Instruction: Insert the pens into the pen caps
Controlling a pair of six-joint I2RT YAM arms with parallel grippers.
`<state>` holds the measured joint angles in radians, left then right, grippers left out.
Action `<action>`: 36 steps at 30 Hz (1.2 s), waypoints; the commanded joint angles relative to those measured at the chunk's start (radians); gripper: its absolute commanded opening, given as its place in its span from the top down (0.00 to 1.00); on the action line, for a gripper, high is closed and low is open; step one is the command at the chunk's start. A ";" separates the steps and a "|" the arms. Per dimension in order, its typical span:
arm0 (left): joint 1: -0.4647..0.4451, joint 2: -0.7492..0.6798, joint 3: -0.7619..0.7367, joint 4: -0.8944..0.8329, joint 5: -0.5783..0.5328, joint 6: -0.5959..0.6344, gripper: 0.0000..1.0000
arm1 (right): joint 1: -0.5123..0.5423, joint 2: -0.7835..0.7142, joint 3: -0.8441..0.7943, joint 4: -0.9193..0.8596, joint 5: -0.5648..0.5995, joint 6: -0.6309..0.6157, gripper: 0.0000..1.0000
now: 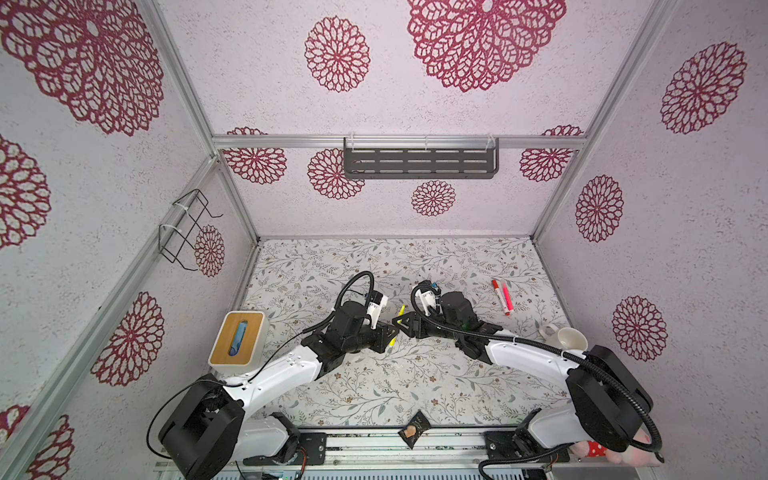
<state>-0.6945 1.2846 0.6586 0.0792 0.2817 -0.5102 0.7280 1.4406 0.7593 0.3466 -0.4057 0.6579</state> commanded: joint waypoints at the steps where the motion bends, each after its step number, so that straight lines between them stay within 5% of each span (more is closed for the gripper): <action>1: -0.011 -0.010 -0.007 0.045 0.015 -0.004 0.83 | 0.011 0.004 0.030 0.052 -0.023 0.018 0.54; 14: -0.017 0.012 -0.010 0.064 0.028 -0.010 0.82 | 0.029 0.015 0.023 0.064 -0.032 0.024 0.80; 25: -0.017 0.044 -0.007 0.072 0.048 -0.037 0.65 | 0.033 -0.002 0.014 0.072 -0.026 0.026 0.82; 36: -0.017 0.077 0.008 0.073 0.108 -0.036 0.67 | 0.033 -0.011 -0.006 0.099 -0.021 0.031 0.82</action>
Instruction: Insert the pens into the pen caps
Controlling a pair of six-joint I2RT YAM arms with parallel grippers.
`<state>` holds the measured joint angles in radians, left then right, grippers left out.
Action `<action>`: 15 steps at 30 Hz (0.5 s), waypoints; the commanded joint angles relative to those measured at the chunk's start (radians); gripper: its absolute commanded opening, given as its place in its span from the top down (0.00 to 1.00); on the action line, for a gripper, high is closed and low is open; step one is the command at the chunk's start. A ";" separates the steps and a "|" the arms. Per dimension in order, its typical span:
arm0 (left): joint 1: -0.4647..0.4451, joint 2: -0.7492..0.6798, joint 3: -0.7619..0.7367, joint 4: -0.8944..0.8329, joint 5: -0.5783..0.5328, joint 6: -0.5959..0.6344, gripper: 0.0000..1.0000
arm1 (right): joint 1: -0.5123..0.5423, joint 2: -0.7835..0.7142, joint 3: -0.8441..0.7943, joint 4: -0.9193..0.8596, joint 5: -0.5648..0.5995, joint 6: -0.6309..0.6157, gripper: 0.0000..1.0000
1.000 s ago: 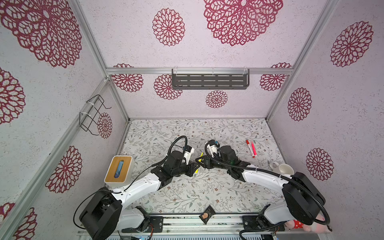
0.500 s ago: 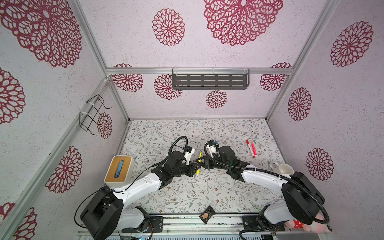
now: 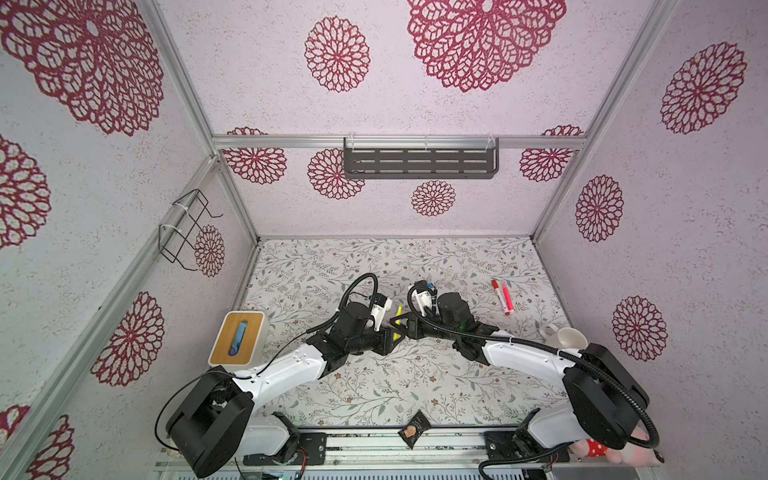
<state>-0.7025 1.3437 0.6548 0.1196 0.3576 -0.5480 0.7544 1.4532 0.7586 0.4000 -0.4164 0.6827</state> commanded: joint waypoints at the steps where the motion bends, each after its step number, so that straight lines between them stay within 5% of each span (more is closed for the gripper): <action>1: -0.008 0.023 0.014 0.033 0.036 0.002 0.67 | 0.006 -0.024 -0.007 0.049 -0.011 0.006 0.82; 8: -0.008 0.029 0.018 0.029 0.040 -0.001 0.73 | 0.006 -0.031 -0.019 0.057 -0.007 0.009 0.82; 15: -0.006 0.031 0.023 0.017 0.027 0.000 0.95 | 0.006 -0.038 -0.024 0.056 0.004 0.008 0.82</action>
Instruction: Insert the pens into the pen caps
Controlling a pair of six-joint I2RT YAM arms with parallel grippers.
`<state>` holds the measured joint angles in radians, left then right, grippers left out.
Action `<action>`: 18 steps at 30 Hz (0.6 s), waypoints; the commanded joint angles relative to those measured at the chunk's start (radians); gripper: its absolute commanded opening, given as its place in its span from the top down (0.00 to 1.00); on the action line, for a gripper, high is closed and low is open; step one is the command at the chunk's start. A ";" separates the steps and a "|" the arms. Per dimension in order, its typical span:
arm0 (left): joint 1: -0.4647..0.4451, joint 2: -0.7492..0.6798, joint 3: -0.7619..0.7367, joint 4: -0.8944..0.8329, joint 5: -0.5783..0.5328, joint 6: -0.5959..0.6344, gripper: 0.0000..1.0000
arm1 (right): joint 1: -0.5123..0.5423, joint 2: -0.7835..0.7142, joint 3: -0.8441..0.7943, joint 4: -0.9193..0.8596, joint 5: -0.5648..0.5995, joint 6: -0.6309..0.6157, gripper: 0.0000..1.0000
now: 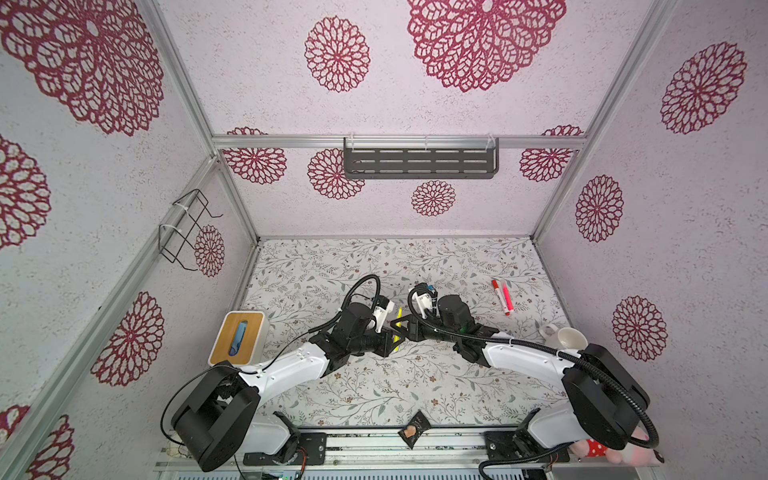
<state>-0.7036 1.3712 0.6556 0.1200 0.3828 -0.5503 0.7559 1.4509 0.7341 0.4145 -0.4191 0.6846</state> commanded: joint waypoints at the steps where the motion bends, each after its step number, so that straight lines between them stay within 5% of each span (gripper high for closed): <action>1: -0.004 0.003 0.022 0.011 -0.001 0.002 0.97 | 0.005 -0.039 -0.001 0.040 0.011 0.006 0.82; 7: -0.004 -0.006 0.016 0.008 -0.009 0.002 1.00 | 0.005 -0.060 -0.004 0.035 0.028 0.003 0.80; 13: -0.003 -0.014 0.011 -0.001 -0.031 0.004 1.00 | 0.005 -0.094 0.003 0.005 0.039 -0.010 0.57; 18: -0.002 -0.026 0.006 -0.010 -0.051 0.010 1.00 | 0.003 -0.149 0.024 -0.096 0.095 -0.065 0.51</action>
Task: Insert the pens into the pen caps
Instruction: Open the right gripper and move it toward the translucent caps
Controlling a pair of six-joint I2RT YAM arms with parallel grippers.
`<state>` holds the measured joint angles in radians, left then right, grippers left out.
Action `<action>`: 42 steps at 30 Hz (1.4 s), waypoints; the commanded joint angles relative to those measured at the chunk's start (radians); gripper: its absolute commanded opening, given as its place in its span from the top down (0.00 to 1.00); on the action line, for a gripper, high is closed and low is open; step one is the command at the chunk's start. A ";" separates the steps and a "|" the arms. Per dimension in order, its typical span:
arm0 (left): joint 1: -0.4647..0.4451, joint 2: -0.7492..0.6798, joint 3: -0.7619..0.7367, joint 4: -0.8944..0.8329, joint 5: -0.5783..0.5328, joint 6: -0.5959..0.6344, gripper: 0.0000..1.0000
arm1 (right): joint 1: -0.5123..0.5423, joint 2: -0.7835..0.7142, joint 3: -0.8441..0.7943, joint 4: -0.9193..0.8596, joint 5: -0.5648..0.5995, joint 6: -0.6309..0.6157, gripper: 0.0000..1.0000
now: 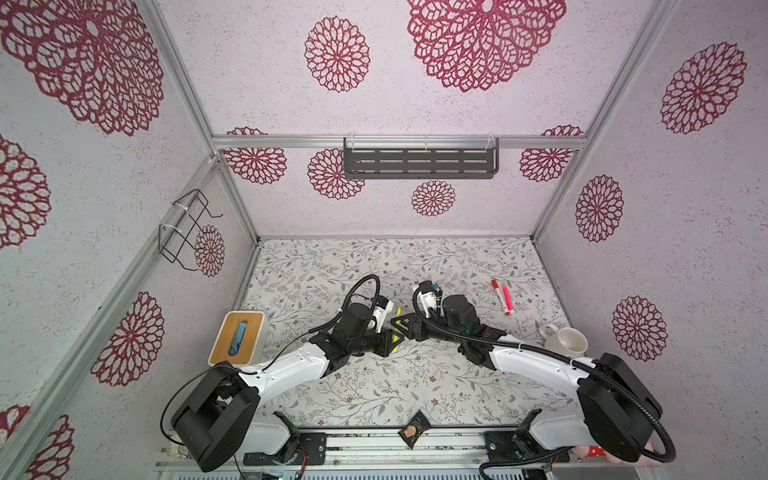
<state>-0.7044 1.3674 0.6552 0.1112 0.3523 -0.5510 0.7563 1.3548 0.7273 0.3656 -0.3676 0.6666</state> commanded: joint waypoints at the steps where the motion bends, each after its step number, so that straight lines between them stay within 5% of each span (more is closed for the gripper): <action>1: 0.000 -0.026 0.005 -0.003 -0.027 0.011 1.00 | 0.002 -0.065 0.036 -0.074 0.059 -0.061 0.50; 12: 0.011 -0.050 -0.014 -0.006 -0.063 0.020 1.00 | -0.067 -0.158 0.076 -0.374 0.274 -0.152 0.46; 20: 0.014 -0.053 -0.015 -0.010 -0.062 0.022 1.00 | -0.250 -0.164 0.112 -0.553 0.344 -0.200 0.45; 31: 0.016 -0.050 -0.008 -0.024 -0.062 0.022 1.00 | -0.349 0.038 0.270 -0.794 0.528 -0.375 0.45; 42: 0.017 -0.079 -0.019 -0.041 -0.076 0.025 1.00 | -0.401 0.233 0.395 -0.856 0.573 -0.473 0.46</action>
<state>-0.6949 1.3128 0.6544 0.0738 0.2905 -0.5438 0.3782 1.5730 1.0786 -0.4534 0.1761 0.2428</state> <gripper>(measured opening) 0.176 0.537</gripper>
